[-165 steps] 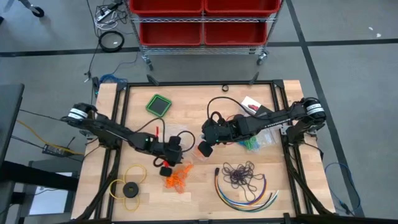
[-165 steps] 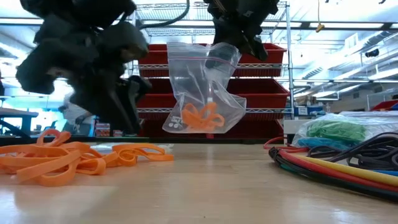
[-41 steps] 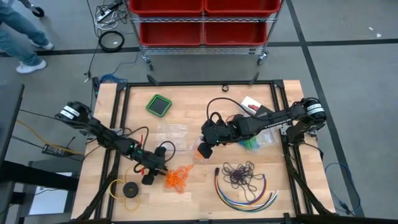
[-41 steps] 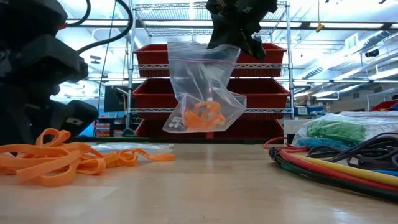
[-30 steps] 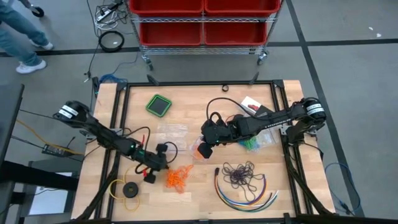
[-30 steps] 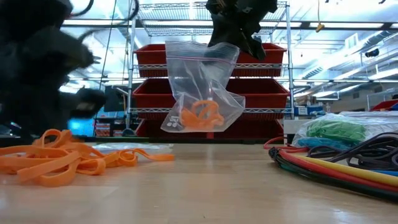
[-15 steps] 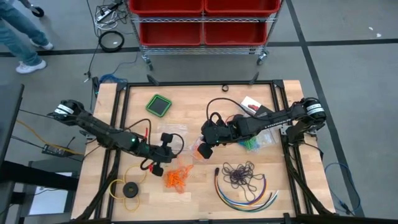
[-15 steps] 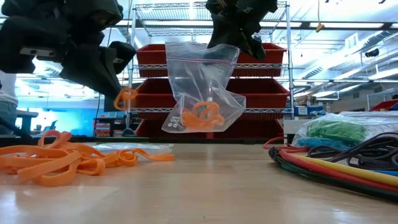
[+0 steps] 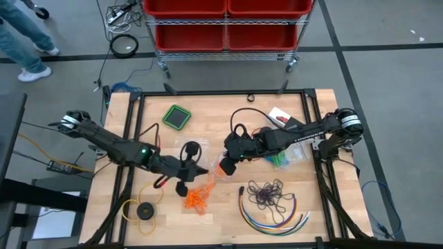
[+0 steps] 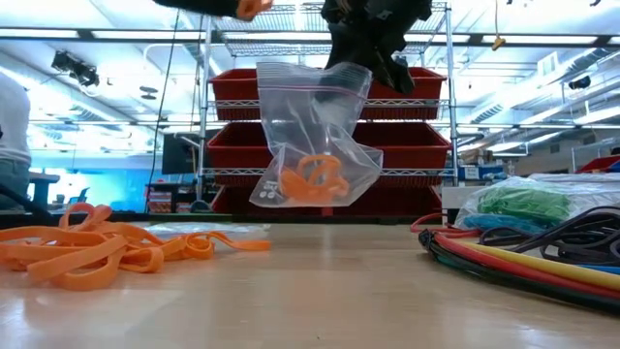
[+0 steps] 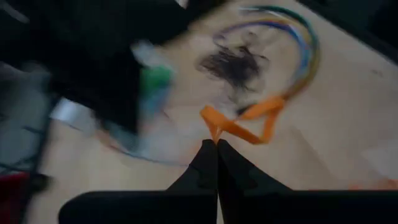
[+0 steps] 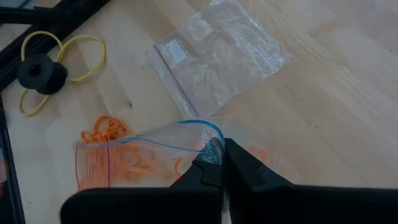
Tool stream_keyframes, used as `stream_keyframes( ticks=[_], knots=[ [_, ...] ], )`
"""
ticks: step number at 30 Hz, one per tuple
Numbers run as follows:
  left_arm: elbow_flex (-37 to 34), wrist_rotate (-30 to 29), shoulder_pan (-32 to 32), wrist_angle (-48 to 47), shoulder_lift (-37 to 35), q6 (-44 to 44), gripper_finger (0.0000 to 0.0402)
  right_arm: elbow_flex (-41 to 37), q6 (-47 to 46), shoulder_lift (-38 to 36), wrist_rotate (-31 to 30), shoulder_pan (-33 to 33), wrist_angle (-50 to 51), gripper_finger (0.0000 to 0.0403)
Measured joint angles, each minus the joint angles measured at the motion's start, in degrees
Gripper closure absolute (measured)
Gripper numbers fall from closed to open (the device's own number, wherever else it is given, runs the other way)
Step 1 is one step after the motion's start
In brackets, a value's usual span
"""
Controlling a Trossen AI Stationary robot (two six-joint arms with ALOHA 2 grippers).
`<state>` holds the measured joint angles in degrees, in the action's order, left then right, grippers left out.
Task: Sort rubber bands
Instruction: Put the orange rubber band into the transparent zip bag
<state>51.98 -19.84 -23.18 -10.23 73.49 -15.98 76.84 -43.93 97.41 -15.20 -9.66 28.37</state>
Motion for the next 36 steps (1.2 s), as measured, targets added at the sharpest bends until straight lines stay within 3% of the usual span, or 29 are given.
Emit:
stream_keyframes(
  ticks=[3,12,18,26,30,36],
  knots=[
    [2.2,-2.7,0.9,-1.9,0.1,-2.8,0.0401,0.0,0.0,0.0,0.1,0.0,0.0,0.0403],
    [2.9,-3.1,3.7,-2.2,3.1,-6.8,0.0402,0.0,-0.1,0.0,0.2,0.1,-0.5,0.0403],
    [2.9,-9.3,3.7,-1.2,7.7,-10.6,0.0401,0.0,-0.9,0.0,0.2,0.2,-1.4,0.0403],
    [2.9,-10.5,3.7,1.0,8.5,-12.3,0.0399,0.0,-0.9,0.0,0.2,0.3,-1.3,0.0403],
    [2.9,-5.7,3.6,0.3,8.5,-13.8,0.0356,0.0,-0.8,0.0,0.2,0.3,-1.3,0.0403],
    [2.9,-9.0,3.6,0.7,8.4,-12.0,0.0235,0.0,-0.7,0.0,0.2,0.3,-1.3,0.0403]
  ],
)
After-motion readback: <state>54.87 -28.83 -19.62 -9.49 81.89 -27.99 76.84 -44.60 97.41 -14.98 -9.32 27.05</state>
